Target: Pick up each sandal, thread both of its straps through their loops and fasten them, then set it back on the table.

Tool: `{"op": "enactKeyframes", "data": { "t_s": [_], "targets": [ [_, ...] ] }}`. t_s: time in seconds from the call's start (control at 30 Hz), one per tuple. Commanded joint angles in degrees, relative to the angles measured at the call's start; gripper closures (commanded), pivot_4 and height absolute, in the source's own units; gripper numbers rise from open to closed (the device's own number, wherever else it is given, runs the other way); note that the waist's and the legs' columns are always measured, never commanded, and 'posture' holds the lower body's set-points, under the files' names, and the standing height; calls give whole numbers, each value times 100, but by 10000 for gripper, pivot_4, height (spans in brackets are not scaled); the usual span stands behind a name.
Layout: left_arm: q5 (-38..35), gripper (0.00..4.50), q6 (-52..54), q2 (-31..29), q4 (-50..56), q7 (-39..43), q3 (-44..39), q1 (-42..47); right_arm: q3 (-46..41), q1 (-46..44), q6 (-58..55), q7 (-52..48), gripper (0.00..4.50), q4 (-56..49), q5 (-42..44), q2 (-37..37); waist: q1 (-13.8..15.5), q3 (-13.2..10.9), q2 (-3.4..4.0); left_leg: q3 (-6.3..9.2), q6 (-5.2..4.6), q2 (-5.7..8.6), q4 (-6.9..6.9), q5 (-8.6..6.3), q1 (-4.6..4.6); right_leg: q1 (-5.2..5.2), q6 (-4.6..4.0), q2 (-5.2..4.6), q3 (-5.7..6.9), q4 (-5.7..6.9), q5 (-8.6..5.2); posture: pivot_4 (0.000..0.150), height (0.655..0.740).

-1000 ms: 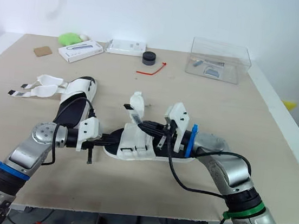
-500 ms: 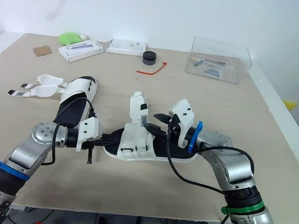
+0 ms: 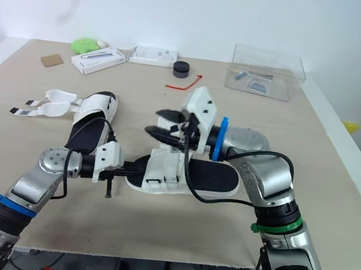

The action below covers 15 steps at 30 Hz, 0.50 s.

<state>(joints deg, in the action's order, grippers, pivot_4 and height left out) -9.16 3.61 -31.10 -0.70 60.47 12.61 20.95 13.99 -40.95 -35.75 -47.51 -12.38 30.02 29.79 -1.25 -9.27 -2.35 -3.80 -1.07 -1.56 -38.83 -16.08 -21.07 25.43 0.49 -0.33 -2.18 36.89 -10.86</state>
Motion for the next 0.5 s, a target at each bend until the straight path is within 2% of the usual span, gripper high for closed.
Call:
{"op": "enactKeyframes", "data": {
  "t_s": [0.03,0.27,0.5],
  "targets": [
    [59,45000,11,-9,20,-17,37,-11,172,-160,-372,-74,19666,-88,-165,62,0,0,0,0,0,0,0,0,-1,0,1,-1,1,0,-1,1500,7400],
    [68,45000,4,-15,39,-45,20,-52,497,-497,-485,-216,19666,504,-860,138,0,0,0,3,0,2,0,1,-1,1,4,0,5,-1,-2,1500,7400],
    [77,45000,6,-15,46,-71,21,-69,283,-676,-1062,-212,19666,774,-850,87,0,0,0,6,0,2,0,0,-4,1,1,-1,8,-2,-2,1500,7400]
  ]
}}
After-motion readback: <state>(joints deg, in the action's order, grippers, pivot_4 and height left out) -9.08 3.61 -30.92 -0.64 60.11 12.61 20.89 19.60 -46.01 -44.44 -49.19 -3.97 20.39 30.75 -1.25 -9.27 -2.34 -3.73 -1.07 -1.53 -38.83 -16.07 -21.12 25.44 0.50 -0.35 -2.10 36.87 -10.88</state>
